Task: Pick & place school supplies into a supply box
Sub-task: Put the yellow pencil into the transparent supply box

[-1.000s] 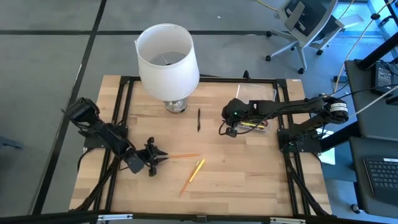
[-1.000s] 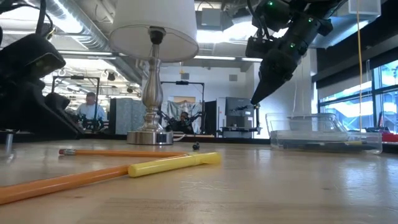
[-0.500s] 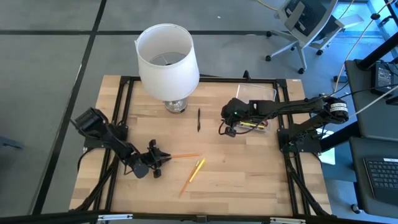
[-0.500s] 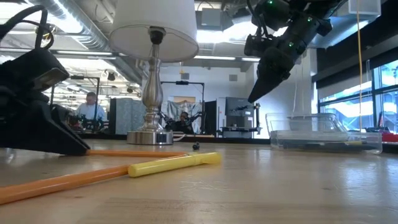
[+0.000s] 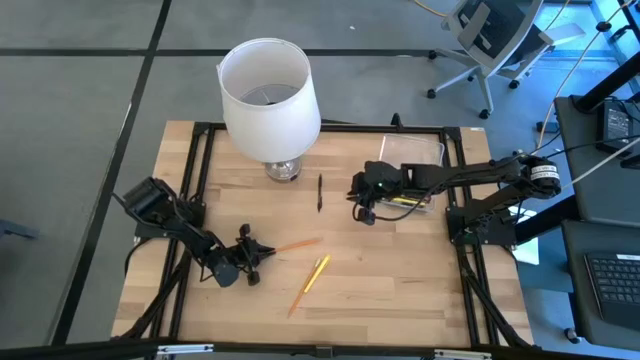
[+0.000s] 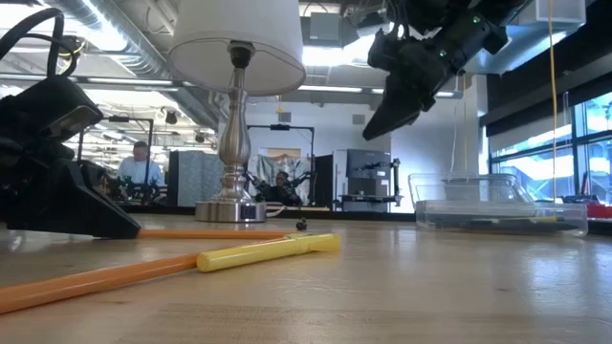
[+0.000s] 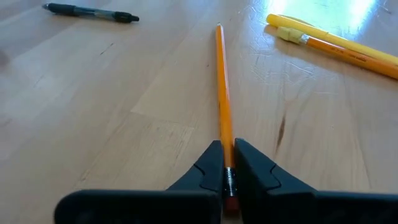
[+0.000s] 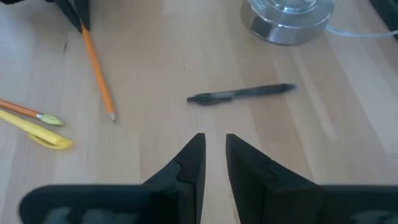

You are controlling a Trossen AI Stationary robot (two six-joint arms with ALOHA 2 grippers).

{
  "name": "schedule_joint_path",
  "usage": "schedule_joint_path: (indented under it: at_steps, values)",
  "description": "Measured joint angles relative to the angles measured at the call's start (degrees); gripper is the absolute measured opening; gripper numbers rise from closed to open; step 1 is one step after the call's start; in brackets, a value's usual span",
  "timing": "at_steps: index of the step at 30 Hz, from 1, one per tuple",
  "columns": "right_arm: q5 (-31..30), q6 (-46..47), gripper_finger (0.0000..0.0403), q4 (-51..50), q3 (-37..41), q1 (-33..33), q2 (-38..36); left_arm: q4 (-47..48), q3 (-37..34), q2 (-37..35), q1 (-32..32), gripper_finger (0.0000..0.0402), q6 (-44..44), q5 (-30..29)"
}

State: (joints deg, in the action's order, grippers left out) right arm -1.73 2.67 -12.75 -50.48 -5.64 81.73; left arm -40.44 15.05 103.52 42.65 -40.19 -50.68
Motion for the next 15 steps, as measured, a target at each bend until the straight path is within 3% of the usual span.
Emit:
schedule_joint_path:
  at_steps: [15]
  values:
    - [0.54,-8.91,0.0068,8.47,0.02,6.26,0.0,-12.11,-0.12,0.35,-1.68,0.0014,10.88,-0.93]
